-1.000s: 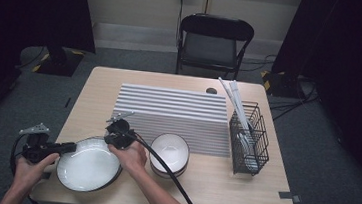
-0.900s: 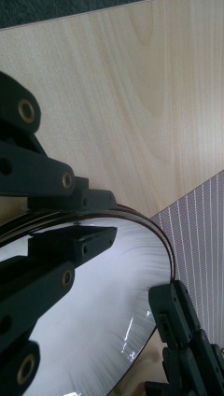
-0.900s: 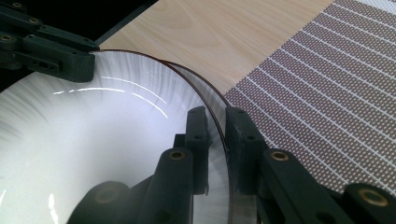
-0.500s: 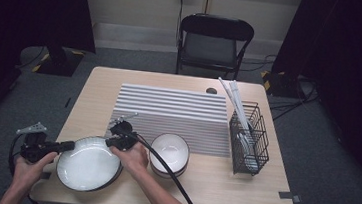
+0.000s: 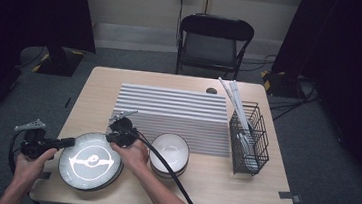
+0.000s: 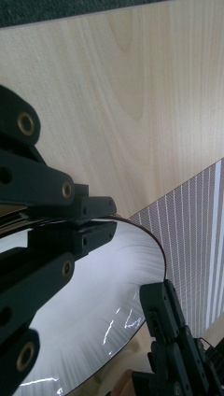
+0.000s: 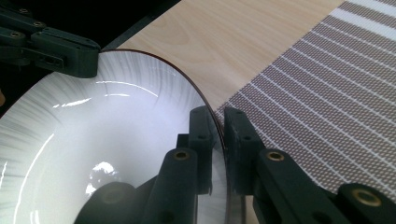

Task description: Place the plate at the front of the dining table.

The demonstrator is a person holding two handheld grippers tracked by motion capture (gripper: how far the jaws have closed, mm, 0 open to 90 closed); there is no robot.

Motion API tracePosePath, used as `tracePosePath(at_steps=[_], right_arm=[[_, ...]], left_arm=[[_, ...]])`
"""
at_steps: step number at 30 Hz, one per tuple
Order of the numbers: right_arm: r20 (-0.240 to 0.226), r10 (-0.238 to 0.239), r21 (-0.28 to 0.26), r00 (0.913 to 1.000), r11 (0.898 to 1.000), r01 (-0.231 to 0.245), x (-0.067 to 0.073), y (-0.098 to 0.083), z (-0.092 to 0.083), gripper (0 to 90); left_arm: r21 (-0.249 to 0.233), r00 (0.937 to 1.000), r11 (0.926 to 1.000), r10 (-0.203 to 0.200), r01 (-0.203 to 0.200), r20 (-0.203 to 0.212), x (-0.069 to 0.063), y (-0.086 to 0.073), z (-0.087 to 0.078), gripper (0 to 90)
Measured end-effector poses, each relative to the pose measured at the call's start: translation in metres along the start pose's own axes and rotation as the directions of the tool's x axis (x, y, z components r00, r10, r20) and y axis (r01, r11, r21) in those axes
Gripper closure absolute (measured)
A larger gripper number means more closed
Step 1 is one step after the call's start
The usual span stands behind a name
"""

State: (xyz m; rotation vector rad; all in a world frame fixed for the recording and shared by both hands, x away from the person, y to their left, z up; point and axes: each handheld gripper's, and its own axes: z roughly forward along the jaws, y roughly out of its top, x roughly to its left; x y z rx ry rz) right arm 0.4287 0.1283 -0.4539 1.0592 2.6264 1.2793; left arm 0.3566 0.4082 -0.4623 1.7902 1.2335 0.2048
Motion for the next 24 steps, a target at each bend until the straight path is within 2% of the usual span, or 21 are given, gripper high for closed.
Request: tracePosePath(at_steps=[3,5,8,9,16,18,20,21,24], right_arm=[[0.020,-0.008,0.003,0.9998,1.000,0.008,-0.001,0.001,-0.001,82.4],[0.022,0.000,0.002,0.9998,1.000,0.000,-0.003,0.001,-0.001,82.3],[0.041,-0.016,-0.006,0.9990,1.000,0.016,-0.004,0.003,-0.002,82.1],[0.051,-0.016,-0.009,0.9985,1.000,0.017,-0.004,0.006,-0.003,82.3],[0.056,-0.008,-0.019,0.9984,1.000,0.009,-0.005,0.008,-0.003,82.4],[0.040,0.031,-0.016,0.9987,0.999,-0.030,-0.007,0.006,-0.002,77.9],[0.036,0.038,-0.004,0.9986,0.999,-0.038,-0.006,0.005,-0.001,74.6],[0.039,0.035,0.024,0.9986,0.999,-0.036,-0.006,0.002,0.003,67.7],[0.030,0.050,0.024,0.9983,0.998,-0.051,-0.007,0.000,0.004,68.9]], left_arm=[[0.009,1.0000,0.9999,-0.008,0.008,0.004,0.001,0.003,0.005,86.9],[-0.004,1.0000,1.0000,-0.003,0.003,0.003,0.001,0.005,0.005,87.1],[-0.006,0.9999,0.9999,0.009,-0.009,0.013,0.004,0.010,0.007,87.4],[-0.026,0.9998,0.9997,-0.002,0.002,0.022,0.006,0.012,0.008,87.4],[-0.035,0.9997,0.9994,-0.006,0.007,0.023,0.009,0.010,0.010,87.3],[-0.037,0.9997,0.9992,-0.014,0.015,0.021,0.008,0.010,0.010,87.3],[-0.032,0.9997,0.9994,-0.010,0.011,0.021,0.008,0.010,0.010,87.3],[-0.032,0.9997,0.9995,-0.008,0.009,0.021,0.009,0.010,0.010,87.2],[-0.039,0.9994,0.9990,-0.018,0.019,0.029,0.009,0.009,0.010,87.3]])
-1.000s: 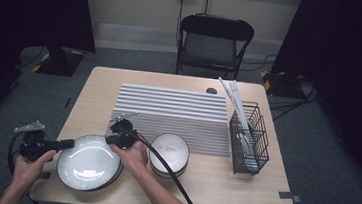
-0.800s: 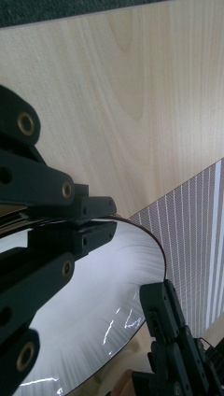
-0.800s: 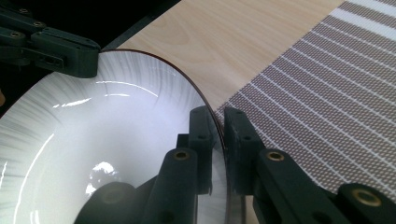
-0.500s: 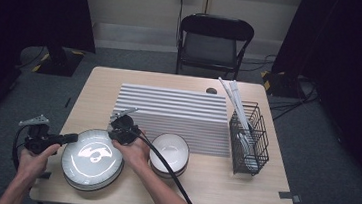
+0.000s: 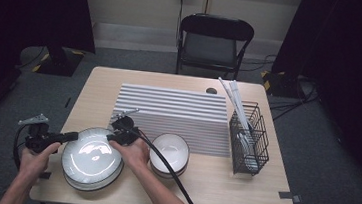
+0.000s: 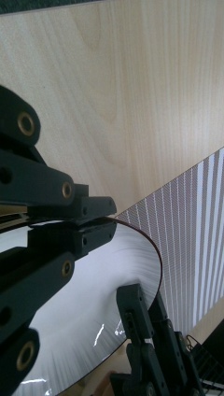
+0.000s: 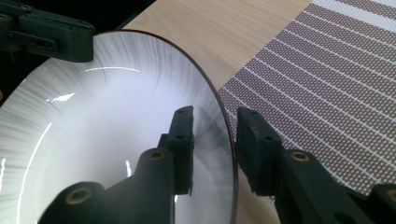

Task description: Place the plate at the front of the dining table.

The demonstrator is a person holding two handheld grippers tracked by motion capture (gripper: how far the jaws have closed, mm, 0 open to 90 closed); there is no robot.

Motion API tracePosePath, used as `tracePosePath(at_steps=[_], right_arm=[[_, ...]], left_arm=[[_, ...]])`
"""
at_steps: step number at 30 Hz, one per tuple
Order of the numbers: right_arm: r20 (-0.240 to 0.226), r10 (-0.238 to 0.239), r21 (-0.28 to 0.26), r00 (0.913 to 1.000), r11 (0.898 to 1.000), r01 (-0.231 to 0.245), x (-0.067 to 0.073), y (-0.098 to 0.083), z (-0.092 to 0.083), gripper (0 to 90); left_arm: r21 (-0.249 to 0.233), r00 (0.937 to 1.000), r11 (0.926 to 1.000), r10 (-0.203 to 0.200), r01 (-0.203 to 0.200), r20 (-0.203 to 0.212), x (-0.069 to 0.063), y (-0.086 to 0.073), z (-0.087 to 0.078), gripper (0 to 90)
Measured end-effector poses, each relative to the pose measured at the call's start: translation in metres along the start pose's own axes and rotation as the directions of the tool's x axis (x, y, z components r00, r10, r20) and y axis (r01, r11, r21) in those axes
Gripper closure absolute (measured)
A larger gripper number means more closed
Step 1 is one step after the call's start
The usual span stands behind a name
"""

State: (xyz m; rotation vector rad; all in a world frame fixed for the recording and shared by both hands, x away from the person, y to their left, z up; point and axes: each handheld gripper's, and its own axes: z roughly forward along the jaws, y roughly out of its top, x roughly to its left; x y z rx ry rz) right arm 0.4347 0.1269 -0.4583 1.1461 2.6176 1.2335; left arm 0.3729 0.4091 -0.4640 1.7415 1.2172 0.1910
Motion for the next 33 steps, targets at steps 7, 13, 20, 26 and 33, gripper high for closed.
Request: tracePosePath(at_steps=[7,13,20,26,33], right_arm=[[-0.042,0.028,0.001,0.9987,1.000,-0.028,-0.001,-0.003,0.001,72.0],[-0.075,0.085,-0.027,0.9935,0.996,-0.087,-0.010,0.001,-0.003,80.8],[-0.019,-0.029,-0.047,0.9994,0.998,0.028,-0.004,0.021,-0.014,83.0],[-0.029,-0.001,-0.051,0.9996,0.999,0.000,-0.008,0.019,-0.012,82.9],[-0.028,0.010,-0.053,0.9996,0.999,-0.011,-0.009,0.016,-0.012,82.9]], left_arm=[[-0.001,1.0000,1.0000,0.001,-0.001,0.005,0.000,-0.001,-0.001,87.4],[-0.018,1.0000,0.9998,-0.003,0.003,0.003,0.001,0.000,-0.001,87.2],[-0.048,0.9999,0.9988,-0.013,0.013,0.004,0.006,0.009,0.001,86.1],[-0.035,0.9998,0.9992,-0.021,0.021,0.007,0.007,0.009,0.002,86.2],[0.019,0.9986,0.9988,-0.047,0.046,0.027,0.008,-0.001,0.004,80.5]])
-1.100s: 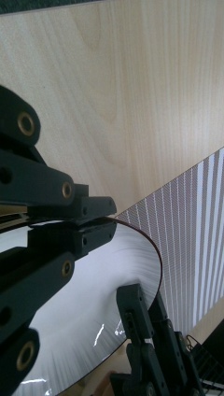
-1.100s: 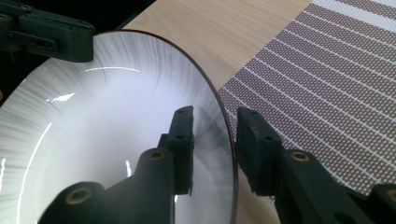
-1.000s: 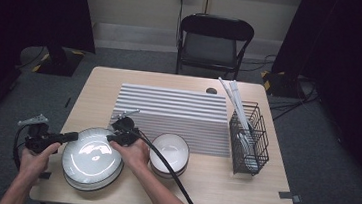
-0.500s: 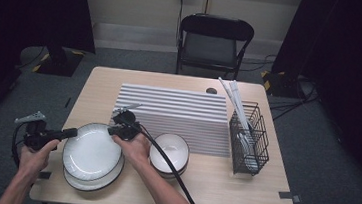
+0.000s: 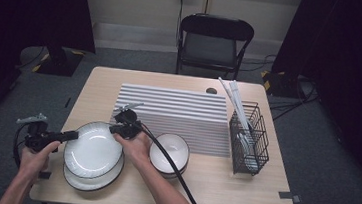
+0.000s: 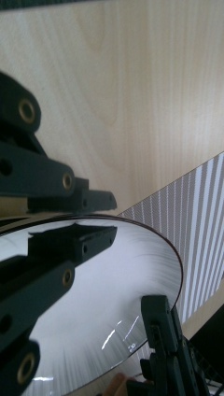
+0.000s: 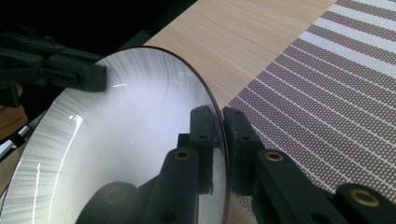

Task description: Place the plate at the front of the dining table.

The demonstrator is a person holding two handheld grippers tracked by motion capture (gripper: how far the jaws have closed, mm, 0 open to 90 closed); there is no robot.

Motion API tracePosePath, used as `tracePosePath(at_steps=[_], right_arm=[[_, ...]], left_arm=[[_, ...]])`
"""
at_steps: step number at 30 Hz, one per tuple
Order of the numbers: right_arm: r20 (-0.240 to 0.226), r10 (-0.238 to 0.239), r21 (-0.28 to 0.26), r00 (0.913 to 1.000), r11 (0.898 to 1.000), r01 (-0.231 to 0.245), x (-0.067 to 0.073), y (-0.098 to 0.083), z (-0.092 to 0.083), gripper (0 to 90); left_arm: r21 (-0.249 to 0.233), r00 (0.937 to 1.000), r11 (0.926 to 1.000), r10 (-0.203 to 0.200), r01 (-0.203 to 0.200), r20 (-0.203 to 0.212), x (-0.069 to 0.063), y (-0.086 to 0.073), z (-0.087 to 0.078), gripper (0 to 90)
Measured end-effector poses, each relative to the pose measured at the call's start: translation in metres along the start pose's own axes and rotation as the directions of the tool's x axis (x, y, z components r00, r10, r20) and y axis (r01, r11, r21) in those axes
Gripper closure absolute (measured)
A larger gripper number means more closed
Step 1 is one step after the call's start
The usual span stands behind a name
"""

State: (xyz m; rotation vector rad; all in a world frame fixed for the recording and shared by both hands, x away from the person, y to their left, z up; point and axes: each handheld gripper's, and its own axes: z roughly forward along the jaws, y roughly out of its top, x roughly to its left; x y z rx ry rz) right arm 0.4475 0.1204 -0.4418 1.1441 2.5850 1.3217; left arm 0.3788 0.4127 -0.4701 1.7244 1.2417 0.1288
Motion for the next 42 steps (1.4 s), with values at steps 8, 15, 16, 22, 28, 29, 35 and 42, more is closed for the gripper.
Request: tracePosePath(at_steps=[8,15,16,22,28,29,35,42], right_arm=[[0.007,0.029,0.003,0.9996,1.000,-0.029,-0.001,-0.006,0.003,80.8],[-0.004,0.054,0.017,0.9985,0.998,-0.054,0.002,-0.015,0.006,69.6],[-0.020,0.069,0.018,0.9974,0.998,-0.068,0.002,-0.018,0.007,68.1],[-0.048,0.103,0.028,0.9935,0.994,-0.102,0.001,-0.023,0.009,60.3],[-0.086,0.150,0.000,0.9849,0.989,-0.151,-0.007,-0.021,0.008,74.7],[-0.086,0.150,0.000,0.9849,0.989,-0.151,-0.007,-0.021,0.008,74.7],[-0.058,0.151,-0.040,0.9869,0.987,-0.153,-0.009,-0.017,0.003,82.2],[-0.050,0.114,-0.086,0.9923,0.989,-0.118,-0.006,-0.010,-0.005,84.6]], left_arm=[[-0.015,0.9999,0.9998,0.013,-0.013,-0.011,-0.002,0.001,-0.002,84.8],[-0.028,1.0000,0.9996,0.000,0.000,-0.001,-0.001,0.001,-0.003,85.5],[-0.029,1.0000,0.9996,-0.001,0.001,0.000,-0.001,0.001,-0.003,85.5],[-0.029,1.0000,0.9996,-0.002,0.002,0.000,-0.001,0.001,-0.003,85.6],[-0.028,1.0000,0.9996,0.004,-0.004,-0.007,-0.001,0.002,-0.003,85.8],[-0.031,1.0000,0.9995,0.005,-0.005,-0.007,-0.001,0.002,-0.003,85.8],[-0.042,0.9994,0.9988,0.026,-0.027,-0.025,-0.002,0.007,-0.002,85.5],[-0.076,0.9998,0.9970,0.011,-0.012,-0.014,0.002,0.012,-0.003,84.7]])
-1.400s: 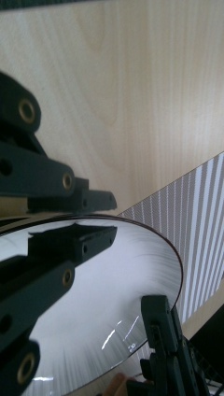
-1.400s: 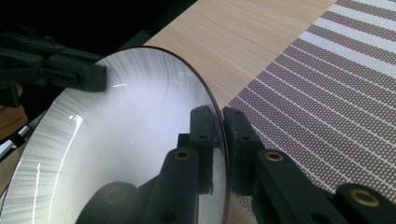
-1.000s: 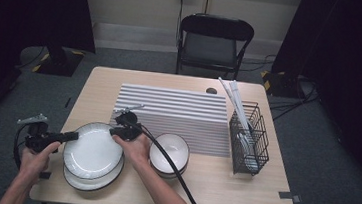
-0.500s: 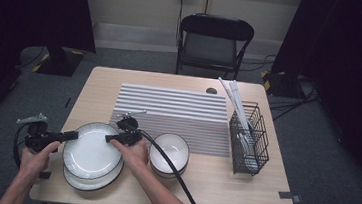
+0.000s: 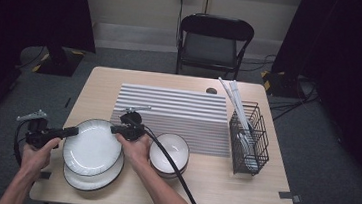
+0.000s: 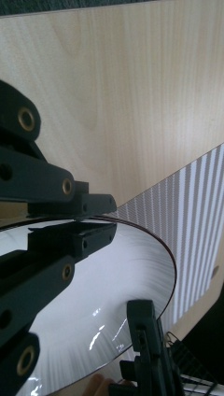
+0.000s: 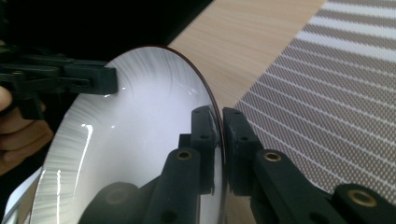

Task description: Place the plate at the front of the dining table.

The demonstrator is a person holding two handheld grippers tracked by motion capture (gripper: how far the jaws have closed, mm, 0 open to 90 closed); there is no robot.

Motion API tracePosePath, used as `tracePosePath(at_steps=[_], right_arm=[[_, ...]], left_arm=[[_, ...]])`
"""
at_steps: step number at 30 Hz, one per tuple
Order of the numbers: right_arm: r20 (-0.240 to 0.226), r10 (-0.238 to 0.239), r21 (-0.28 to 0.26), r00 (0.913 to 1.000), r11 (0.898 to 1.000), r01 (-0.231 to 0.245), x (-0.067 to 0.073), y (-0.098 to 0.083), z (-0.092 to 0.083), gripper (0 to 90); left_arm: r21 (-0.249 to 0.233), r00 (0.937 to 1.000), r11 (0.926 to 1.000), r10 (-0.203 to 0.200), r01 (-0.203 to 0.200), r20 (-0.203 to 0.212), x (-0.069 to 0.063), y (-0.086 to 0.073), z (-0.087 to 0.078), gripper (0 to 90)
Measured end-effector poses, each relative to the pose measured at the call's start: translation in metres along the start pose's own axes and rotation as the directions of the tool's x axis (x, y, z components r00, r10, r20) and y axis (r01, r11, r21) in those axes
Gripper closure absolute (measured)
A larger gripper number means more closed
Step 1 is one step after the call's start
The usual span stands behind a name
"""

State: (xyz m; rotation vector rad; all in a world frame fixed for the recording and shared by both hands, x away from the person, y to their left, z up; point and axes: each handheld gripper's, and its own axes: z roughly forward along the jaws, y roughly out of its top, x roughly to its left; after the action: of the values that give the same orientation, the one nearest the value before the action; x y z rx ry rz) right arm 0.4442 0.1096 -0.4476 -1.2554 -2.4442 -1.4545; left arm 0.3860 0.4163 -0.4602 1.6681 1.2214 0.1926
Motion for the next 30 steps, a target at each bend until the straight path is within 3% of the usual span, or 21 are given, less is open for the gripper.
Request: tracePosePath(at_steps=[3,8,12,16,22,27,30], right_arm=[[-0.025,0.013,-0.015,0.9996,1.000,-0.013,0.000,0.004,-0.003,85.6],[0.005,0.010,0.004,0.9999,1.000,-0.011,-0.002,0.002,0.000,85.1],[0.017,0.023,0.017,0.9996,1.000,-0.023,-0.005,0.000,0.003,83.8],[0.017,0.048,0.028,0.9987,0.998,-0.048,-0.007,-0.001,0.006,82.6],[-0.004,0.062,0.068,0.9981,0.996,-0.061,-0.006,-0.004,0.011,72.7],[-0.050,0.089,0.087,0.9947,0.993,-0.085,-0.008,-0.006,0.017,67.2],[-0.062,0.112,0.081,0.9917,0.991,-0.107,-0.009,-0.005,0.017,71.4]], left_arm=[[-0.006,1.0000,1.0000,-0.006,0.006,-0.002,0.002,0.004,0.001,84.3],[0.000,1.0000,1.0000,-0.009,0.009,-0.001,0.003,0.001,0.007,84.6],[0.019,0.9994,0.9995,0.027,-0.026,-0.024,-0.001,0.004,0.007,85.1],[0.016,0.9991,0.9994,0.032,-0.031,-0.030,-0.002,0.004,0.006,85.3],[0.014,0.9992,0.9996,0.026,-0.026,-0.031,-0.003,0.003,0.006,85.4],[0.001,0.9995,0.9996,0.027,-0.027,-0.019,-0.002,0.002,0.006,85.4],[-0.012,0.9997,0.9997,0.022,-0.022,-0.013,-0.002,0.002,0.005,84.7]])
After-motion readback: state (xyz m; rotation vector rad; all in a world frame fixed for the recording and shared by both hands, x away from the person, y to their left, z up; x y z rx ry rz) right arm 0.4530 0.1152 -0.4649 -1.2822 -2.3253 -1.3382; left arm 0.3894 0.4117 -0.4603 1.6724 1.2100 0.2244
